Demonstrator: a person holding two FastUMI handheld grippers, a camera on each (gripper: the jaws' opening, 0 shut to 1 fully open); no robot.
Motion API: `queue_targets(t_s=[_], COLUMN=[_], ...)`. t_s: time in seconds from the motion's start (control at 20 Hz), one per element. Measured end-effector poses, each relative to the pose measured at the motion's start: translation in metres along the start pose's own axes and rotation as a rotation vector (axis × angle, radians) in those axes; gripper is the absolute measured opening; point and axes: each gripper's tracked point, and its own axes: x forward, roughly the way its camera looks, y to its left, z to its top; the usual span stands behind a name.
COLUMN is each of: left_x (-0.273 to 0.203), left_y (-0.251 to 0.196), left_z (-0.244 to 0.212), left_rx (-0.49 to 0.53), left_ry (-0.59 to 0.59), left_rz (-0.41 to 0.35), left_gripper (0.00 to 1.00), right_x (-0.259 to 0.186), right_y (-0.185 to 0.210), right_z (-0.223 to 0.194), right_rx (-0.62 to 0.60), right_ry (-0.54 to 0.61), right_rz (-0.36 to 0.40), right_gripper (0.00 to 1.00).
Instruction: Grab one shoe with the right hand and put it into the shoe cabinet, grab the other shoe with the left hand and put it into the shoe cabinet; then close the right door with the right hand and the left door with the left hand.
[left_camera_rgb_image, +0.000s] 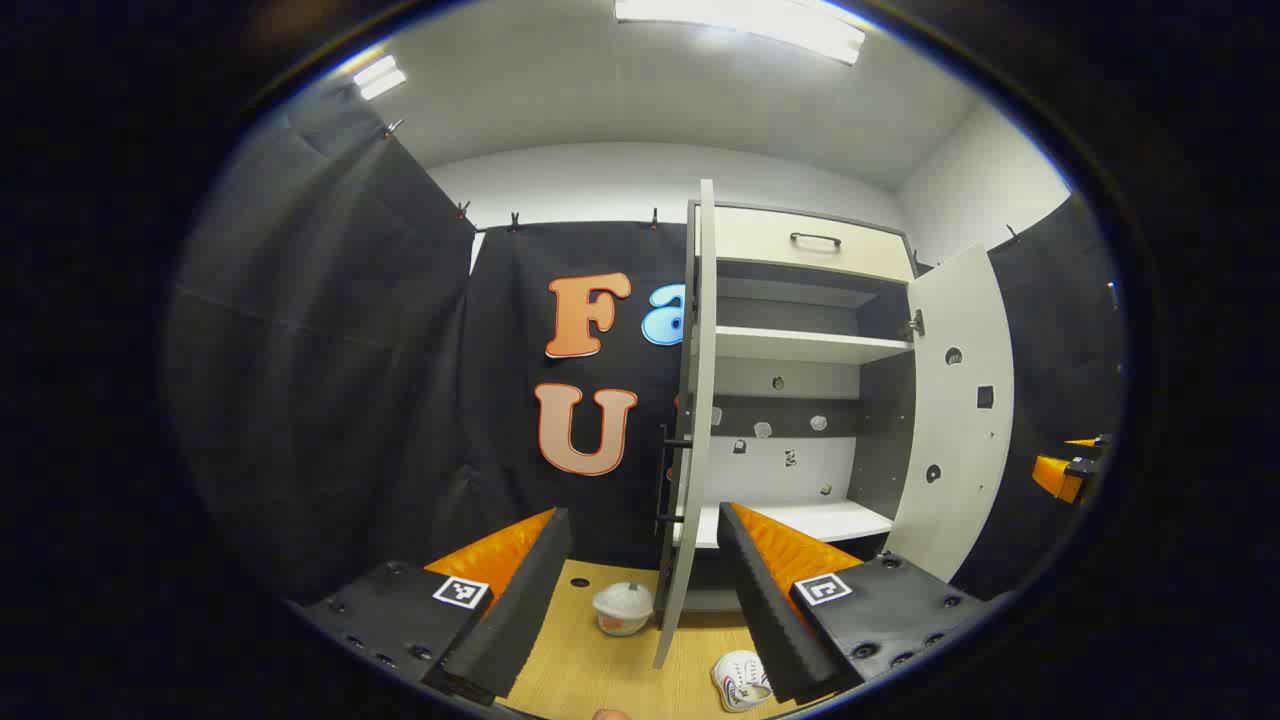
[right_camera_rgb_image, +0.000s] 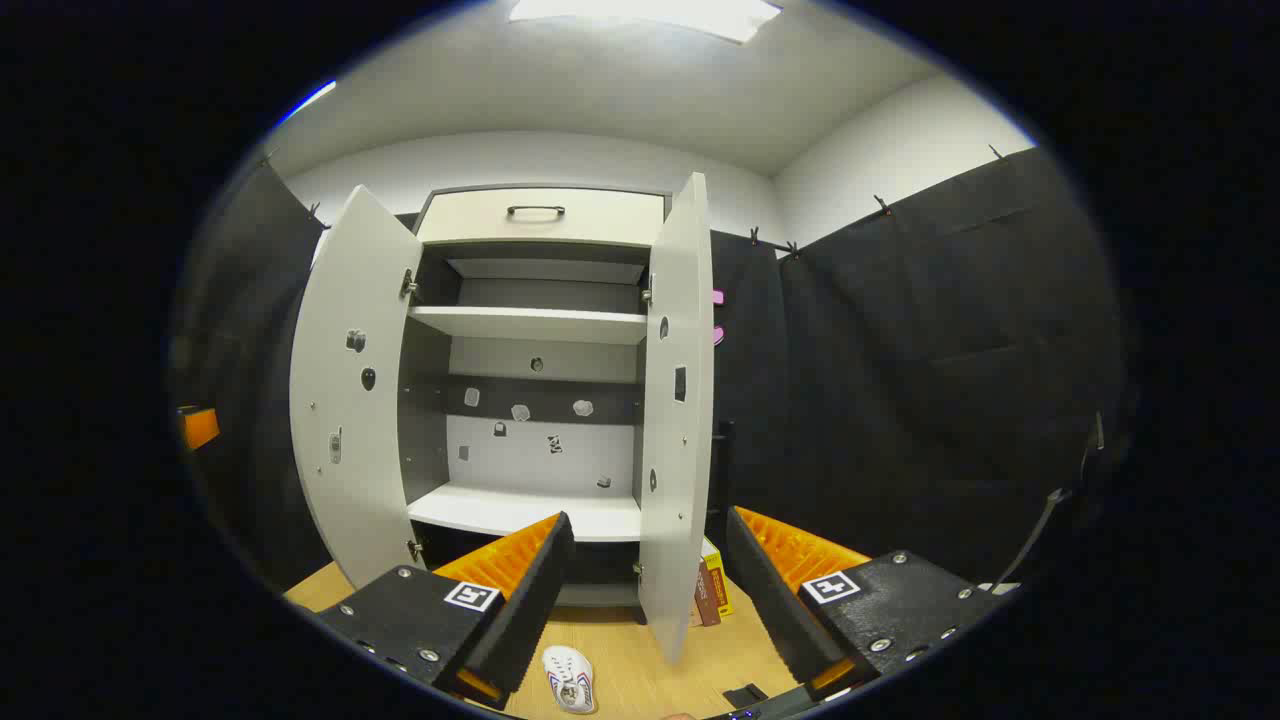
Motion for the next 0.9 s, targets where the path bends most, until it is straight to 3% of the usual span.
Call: queue_targets(t_s=[0.05, 0.9], left_x=[-0.001, -0.008], left_y=[-0.001, -0.005], left_z=[0.002, 0.012], left_rx=[-0.001, 0.014], left_ry=[-0.004, -0.023], left_rz=[-0.001, -0.024], left_gripper=[0.95, 0.95], right_x=[0.000, -0.002], right_y=[-0.001, 0.007], right_z=[0.001, -0.015], right_rx=[-0.004, -0.016], right_ry=[-0.002, 0.021], right_rz=[-0.003, -0.004], right_gripper=[0.94, 0.94])
